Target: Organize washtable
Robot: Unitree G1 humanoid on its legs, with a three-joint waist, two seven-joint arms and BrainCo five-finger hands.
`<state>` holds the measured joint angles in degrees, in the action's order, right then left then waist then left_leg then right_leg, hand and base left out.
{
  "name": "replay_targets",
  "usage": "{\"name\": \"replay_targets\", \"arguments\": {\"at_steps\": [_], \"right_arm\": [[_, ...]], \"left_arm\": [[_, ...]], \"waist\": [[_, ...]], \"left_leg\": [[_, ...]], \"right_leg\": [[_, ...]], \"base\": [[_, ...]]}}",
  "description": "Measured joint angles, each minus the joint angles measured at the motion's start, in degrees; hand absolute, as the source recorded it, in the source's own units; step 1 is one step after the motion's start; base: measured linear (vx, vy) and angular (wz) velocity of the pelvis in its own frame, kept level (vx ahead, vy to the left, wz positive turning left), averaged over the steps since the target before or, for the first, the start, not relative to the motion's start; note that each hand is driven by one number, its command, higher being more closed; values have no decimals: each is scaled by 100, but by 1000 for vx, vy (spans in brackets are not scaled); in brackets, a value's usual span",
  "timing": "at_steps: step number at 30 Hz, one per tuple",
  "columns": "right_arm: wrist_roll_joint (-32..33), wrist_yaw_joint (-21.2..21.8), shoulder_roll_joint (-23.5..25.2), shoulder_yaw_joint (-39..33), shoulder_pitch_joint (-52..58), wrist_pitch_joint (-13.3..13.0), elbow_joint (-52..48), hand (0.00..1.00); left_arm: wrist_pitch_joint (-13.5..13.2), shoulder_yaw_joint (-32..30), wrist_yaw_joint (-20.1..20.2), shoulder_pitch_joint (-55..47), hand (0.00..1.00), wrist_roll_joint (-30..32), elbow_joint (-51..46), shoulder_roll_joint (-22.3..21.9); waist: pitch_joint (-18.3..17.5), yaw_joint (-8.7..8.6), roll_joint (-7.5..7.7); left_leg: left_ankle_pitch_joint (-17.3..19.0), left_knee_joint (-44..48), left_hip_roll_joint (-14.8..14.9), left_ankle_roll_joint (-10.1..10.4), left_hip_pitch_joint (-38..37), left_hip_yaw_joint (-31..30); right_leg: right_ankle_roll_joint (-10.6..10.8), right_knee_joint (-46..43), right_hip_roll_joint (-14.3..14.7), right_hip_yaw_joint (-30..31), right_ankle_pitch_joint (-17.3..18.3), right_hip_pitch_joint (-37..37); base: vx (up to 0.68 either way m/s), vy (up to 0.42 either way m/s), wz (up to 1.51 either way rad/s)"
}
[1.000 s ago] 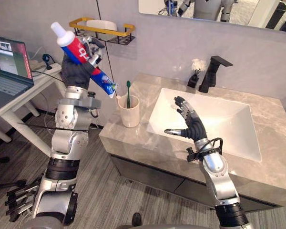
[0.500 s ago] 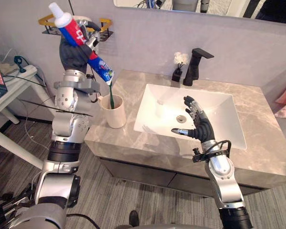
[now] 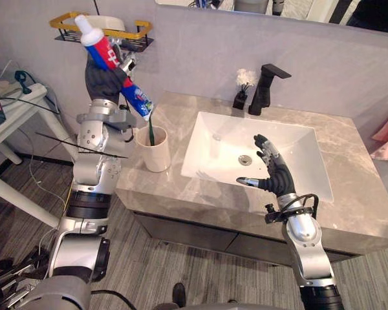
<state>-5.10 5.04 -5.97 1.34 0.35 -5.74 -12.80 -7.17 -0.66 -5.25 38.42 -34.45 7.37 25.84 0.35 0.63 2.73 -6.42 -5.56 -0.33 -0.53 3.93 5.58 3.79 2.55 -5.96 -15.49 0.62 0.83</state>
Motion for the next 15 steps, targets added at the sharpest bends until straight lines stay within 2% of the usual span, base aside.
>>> {"name": "replay_targets", "arguments": {"at_steps": [15], "right_arm": [[2, 27, -6, 36, 12, 7, 1, 0]], "left_arm": [[161, -30, 30, -896, 100, 139, -115, -326]], "waist": [[15, 14, -1]], "left_leg": [[-3, -1, -27, -2, -10, -67]], "right_leg": [[0, -43, -26, -48, 4, 13]], "base": [[2, 1, 0]]}}
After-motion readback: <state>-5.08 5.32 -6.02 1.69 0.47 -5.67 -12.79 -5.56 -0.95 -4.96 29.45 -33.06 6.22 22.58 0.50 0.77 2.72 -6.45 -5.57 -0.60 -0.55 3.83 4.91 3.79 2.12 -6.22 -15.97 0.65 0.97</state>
